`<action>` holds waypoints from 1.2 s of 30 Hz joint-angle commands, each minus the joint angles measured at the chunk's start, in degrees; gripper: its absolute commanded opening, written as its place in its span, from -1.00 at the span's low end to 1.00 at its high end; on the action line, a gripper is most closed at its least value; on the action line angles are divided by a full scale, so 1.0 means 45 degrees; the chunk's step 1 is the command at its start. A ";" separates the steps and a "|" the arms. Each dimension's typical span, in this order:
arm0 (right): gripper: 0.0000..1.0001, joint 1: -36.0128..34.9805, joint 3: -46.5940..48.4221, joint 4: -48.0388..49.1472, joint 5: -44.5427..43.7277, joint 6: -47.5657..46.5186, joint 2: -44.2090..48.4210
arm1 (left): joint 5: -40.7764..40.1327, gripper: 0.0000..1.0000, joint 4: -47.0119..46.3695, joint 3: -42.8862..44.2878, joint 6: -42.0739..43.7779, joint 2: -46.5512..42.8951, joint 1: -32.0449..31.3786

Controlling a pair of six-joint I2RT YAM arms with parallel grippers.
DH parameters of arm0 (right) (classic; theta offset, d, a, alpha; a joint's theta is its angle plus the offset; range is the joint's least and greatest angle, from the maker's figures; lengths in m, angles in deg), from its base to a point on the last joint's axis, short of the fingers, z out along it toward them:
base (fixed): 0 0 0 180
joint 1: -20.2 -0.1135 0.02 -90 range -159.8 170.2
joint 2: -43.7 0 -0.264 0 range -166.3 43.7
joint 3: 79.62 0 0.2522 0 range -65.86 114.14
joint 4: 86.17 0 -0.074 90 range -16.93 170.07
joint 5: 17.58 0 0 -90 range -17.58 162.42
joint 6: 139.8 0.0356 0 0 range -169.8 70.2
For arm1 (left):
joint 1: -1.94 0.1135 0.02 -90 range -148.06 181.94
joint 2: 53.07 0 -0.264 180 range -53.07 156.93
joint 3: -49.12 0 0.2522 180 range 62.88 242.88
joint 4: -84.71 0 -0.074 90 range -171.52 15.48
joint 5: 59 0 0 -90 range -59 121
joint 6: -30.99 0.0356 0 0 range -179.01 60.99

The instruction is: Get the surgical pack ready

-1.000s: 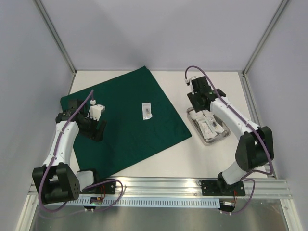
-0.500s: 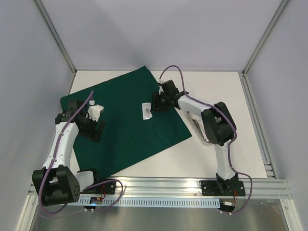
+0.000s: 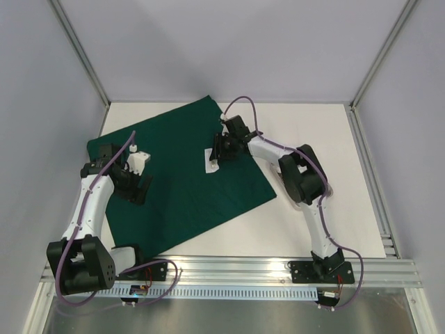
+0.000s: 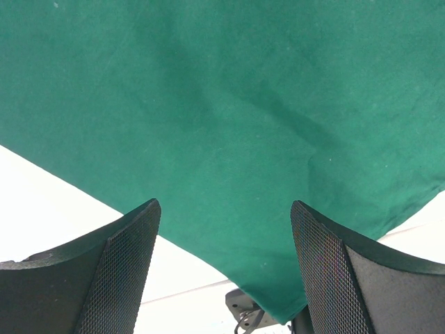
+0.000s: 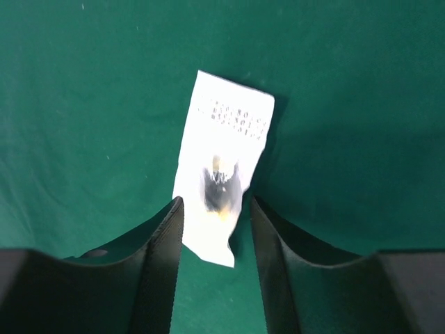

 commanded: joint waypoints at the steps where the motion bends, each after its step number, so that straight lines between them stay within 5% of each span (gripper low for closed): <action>1: -0.11 -0.0055 0.0605 -0.0058 -0.0001 0.0389 -0.0668 | 0.0005 0.69 -0.0238 0.0119 -0.0065 0.0033 0.0026; 8: -0.97 -0.0055 0.0665 -0.0194 0.0428 0.0022 -0.0202 | 0.0024 0.69 -0.0199 0.0158 -0.0045 0.0014 0.0026; 13: -0.99 0.0061 -0.0017 -0.0701 0.1013 -0.1676 0.2077 | 0.0024 0.69 -0.0180 0.0119 0.0013 -0.0026 0.0026; 17: -0.99 0.0607 -0.0078 -0.4162 0.1602 -0.5069 0.4249 | 0.0024 0.69 -0.0160 0.0099 0.0130 -0.0143 0.0026; 21: -0.99 0.1466 -0.0584 -0.8293 -0.1382 -0.8411 0.6337 | 0.0121 0.69 -0.0277 0.0040 0.0228 -0.0260 0.0026; 26: -0.99 0.3202 -0.2107 -1.1166 -0.5149 -0.9237 0.7455 | 0.0493 0.69 -0.0317 0.0060 0.0150 -0.0163 0.0026; 31: -0.99 0.4278 -0.3280 -1.0900 -0.7831 -0.9297 0.7320 | 0.0610 0.69 -0.0258 0.0138 0.0169 -0.0162 0.0026; 36: -0.99 0.4749 -0.4022 -0.9357 -0.7482 -1.0058 0.7125 | 0.0552 0.69 -0.0141 0.0118 0.0208 -0.0319 0.0026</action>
